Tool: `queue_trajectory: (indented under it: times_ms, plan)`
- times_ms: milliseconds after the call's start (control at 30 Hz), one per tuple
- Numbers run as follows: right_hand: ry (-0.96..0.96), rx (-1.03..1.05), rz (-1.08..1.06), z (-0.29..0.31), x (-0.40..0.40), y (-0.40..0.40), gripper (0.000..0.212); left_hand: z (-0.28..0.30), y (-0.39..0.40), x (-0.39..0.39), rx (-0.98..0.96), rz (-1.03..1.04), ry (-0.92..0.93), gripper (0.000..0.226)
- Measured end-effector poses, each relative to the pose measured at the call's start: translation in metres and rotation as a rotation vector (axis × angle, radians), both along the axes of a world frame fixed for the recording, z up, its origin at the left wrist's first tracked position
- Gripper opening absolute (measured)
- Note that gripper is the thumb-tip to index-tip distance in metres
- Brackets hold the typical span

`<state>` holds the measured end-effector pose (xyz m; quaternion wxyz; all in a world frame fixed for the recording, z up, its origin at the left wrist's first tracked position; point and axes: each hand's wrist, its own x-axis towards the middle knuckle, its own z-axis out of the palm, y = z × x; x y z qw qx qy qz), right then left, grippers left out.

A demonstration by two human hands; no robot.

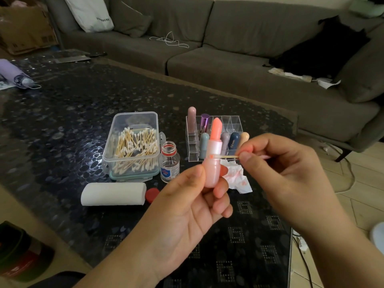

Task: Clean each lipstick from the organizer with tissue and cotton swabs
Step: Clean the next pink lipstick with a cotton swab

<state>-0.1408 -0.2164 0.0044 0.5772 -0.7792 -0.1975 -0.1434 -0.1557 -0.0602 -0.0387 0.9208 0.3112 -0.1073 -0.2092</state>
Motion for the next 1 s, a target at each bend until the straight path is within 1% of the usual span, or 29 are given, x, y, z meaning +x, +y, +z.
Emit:
queue_trajectory:
  times_ms: [100,267,367,600,733,900,1000]
  plan:
    - [-0.026,0.023,-0.048,0.0004,0.0009,0.0002,0.008,-0.0023,0.0013,0.0006,0.01,0.017,-0.032,0.032]
    - [-0.027,-0.042,-0.018,-0.0003,-0.0027,0.0032,0.005,0.0023,-0.0007,-0.0017,0.124,0.139,-0.024,0.02]
    - [-0.045,-0.011,-0.061,0.0006,-0.0023,0.0027,0.005,0.0039,-0.0002,-0.0029,0.18,0.178,-0.044,0.013]
    - [-0.048,-0.037,-0.033,-0.0009,-0.0027,0.0052,0.003,0.0041,-0.0007,-0.004,0.262,0.246,-0.069,0.01]
    - [-0.056,-0.006,-0.059,0.0011,-0.0032,0.0034,0.007,0.0042,-0.0007,-0.005,0.287,0.272,-0.08,0.006]
    - [-0.06,-0.071,-0.036,-0.0012,-0.0046,0.0066,0.006,0.0042,-0.0015,-0.0043,0.308,0.297,-0.077,0.006]
    - [-0.068,-0.065,-0.079,-0.0006,-0.0032,0.0038,0.006,0.0048,-0.0015,-0.0045,0.29,0.29,-0.074,0.008]
